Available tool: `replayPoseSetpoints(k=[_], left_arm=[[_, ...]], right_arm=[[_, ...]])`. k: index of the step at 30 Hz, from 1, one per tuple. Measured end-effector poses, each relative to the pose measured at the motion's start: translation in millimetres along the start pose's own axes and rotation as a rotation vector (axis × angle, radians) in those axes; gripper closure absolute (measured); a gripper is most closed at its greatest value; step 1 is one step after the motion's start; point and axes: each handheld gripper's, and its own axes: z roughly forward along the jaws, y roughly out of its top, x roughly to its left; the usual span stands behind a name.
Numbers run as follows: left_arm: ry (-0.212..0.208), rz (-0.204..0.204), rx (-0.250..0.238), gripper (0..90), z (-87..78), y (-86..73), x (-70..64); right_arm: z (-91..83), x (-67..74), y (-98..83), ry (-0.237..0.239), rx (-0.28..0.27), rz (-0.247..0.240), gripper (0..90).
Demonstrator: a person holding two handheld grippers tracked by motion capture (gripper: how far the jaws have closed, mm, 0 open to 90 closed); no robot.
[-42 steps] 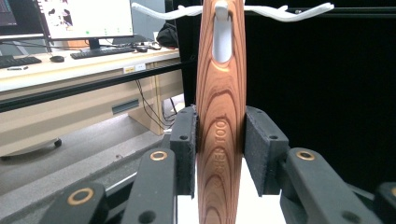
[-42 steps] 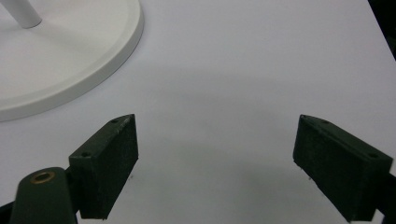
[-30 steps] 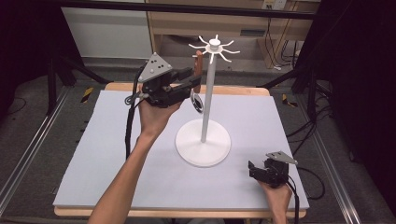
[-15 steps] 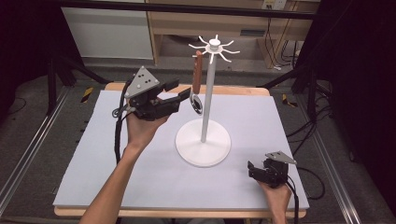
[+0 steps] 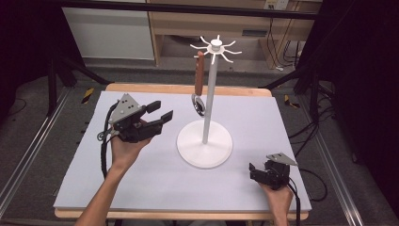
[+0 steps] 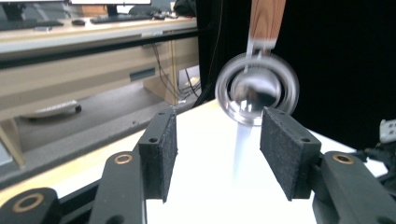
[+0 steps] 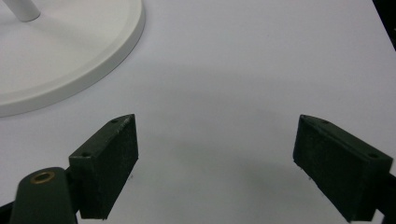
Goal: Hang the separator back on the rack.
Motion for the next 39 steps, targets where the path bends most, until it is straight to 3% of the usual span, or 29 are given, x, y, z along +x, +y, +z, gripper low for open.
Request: replayPoseSetpoints(k=[7, 19, 28, 31, 37, 39], left_arm=[[0.004, -0.016, 0.040, 43.3, -4.4, -33.5, 3.9], [0.047, -0.054, 0.166, 42.3, -7.0, -92.9, 15.4], [0.119, -0.103, 0.222, 41.5, -21.1, -138.4, 33.6], [0.156, -0.102, 0.261, 40.4, -25.5, -147.1, 41.4], [0.207, -0.152, 0.268, 39.9, -44.7, -166.2, 60.0], [0.232, -0.148, 0.274, 39.7, -48.8, -171.4, 64.3]], right_arm=[[0.8, 0.5, -0.4, -0.001, 0.004, -0.007, 14.4], [0.7, 0.5, -0.9, -0.001, 0.005, -0.005, 14.4], [1.0, -1.3, -1.6, -0.007, 0.011, 0.004, 14.4], [1.3, -2.5, -1.8, -0.012, 0.013, 0.008, 14.0], [3.0, -6.4, -3.9, -0.020, 0.026, 0.019, 13.8], [3.8, -7.4, -4.4, -0.021, 0.027, 0.027, 13.8]])
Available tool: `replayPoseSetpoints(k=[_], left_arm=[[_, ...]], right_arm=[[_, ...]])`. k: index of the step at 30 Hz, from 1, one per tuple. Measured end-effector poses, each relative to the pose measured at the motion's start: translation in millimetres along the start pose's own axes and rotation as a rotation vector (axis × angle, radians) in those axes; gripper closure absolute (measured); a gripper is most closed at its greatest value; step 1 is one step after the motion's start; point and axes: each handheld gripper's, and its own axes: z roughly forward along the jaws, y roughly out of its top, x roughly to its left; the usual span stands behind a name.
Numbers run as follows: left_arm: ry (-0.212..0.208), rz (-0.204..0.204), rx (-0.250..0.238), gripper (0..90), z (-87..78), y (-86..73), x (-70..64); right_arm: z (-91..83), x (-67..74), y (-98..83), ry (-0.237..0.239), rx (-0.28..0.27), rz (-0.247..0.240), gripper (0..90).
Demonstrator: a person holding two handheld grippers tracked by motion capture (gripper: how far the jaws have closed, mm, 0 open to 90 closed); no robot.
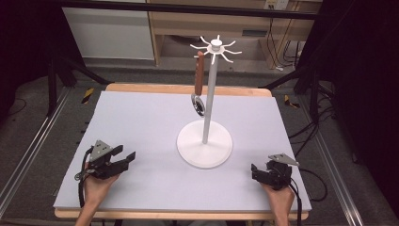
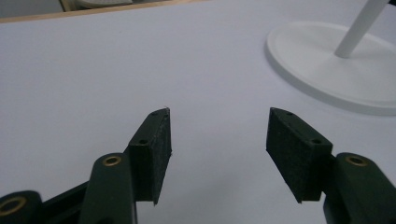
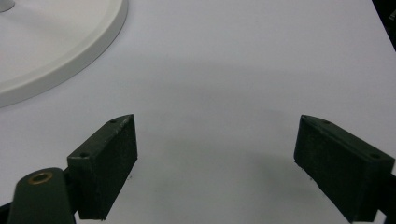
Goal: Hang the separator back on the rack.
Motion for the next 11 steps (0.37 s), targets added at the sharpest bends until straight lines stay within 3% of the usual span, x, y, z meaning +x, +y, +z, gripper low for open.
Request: replayPoseSetpoints(k=[3, 7, 11], left_arm=[[0.045, 0.011, 0.010, 39.3, -1.4, -8.4, 9.3], [0.065, -0.034, 0.026, 39.2, -2.6, -17.1, 19.6], [0.073, -0.033, 0.023, 38.5, -5.3, -18.9, 21.4]], right_arm=[[0.5, -1.8, -0.3, -0.002, 0.002, 0.005, 13.8], [0.2, -5.6, -1.1, -0.010, 0.002, 0.018, 13.7], [-0.2, -8.3, -2.1, -0.014, 0.005, 0.024, 13.6]])
